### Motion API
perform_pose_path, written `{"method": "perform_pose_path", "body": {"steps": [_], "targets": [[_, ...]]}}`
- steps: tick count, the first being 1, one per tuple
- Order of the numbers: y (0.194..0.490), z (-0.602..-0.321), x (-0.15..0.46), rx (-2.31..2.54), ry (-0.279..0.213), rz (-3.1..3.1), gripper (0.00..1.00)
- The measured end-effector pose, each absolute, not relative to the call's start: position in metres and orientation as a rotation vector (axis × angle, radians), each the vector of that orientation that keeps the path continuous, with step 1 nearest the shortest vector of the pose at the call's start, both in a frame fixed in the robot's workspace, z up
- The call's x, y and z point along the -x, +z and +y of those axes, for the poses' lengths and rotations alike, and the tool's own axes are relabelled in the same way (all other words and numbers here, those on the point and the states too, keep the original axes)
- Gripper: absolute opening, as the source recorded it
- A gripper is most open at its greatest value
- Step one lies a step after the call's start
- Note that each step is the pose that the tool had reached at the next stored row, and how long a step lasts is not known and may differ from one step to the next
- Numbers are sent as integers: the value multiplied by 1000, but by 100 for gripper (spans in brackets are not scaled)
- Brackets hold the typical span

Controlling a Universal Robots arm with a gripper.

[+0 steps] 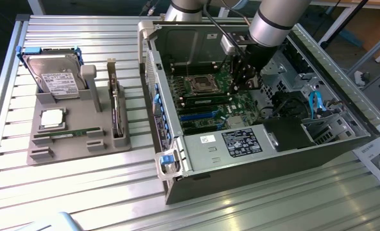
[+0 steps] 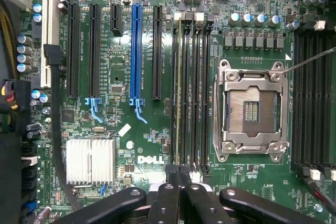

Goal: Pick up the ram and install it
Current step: 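Press down the ram until it locks into place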

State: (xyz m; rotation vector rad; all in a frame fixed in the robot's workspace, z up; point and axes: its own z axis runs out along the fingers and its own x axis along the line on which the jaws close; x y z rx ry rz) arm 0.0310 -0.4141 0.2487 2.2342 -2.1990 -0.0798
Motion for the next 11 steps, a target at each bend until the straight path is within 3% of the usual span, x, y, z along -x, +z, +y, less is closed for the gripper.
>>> {"method": "perform_pose_path", "body": {"steps": [11], "targets": [[253, -414, -31, -2234, -80, -2199, 10]]}}
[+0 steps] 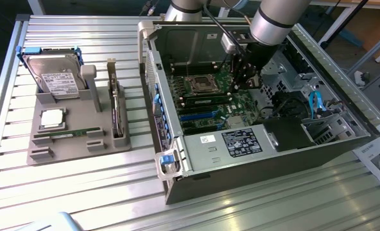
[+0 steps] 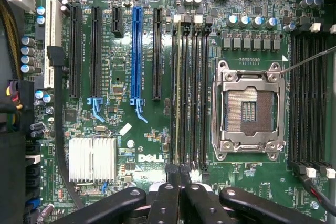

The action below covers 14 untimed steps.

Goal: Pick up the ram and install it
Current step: 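Press down the ram until it locks into place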

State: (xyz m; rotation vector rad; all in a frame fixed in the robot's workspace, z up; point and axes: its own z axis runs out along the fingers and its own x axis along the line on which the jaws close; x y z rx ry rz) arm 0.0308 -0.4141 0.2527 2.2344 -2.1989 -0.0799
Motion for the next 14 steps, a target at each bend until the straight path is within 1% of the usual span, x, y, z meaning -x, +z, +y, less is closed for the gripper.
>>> {"method": "perform_pose_path", "body": {"steps": [14], "targets": [[253, -414, 12, -2239, -70, -2204, 10]]}}
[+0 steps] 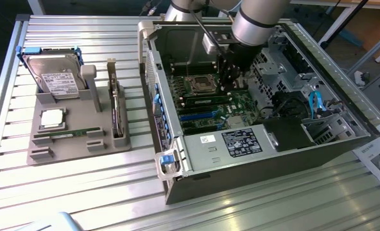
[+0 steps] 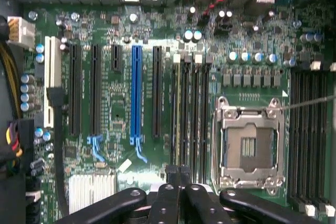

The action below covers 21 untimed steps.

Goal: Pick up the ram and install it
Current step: 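Press down the ram until it locks into place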

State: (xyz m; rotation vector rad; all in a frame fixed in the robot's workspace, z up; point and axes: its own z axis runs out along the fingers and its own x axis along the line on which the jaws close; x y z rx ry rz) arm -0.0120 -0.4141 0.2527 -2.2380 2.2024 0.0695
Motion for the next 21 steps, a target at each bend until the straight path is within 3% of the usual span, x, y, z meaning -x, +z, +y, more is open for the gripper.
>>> {"method": "perform_pose_path", "body": {"steps": [21], "targets": [[253, -415, 51, 2231, 58, 2199, 10]]}}
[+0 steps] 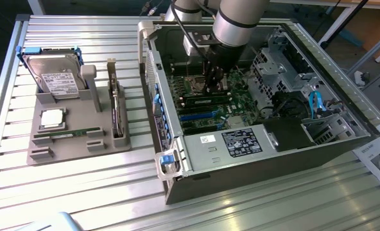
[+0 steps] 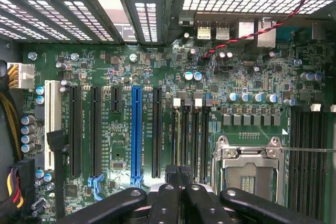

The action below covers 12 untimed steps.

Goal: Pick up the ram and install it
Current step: 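Press down the ram until it locks into place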

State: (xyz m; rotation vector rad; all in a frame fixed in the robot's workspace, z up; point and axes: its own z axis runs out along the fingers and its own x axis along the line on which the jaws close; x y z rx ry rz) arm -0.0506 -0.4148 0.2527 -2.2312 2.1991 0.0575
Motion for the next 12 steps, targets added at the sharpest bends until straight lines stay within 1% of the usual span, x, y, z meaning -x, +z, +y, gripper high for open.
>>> {"method": "perform_pose_path", "body": {"steps": [12], "targets": [[245, -415, 51, 2231, 57, 2198, 10]]}}
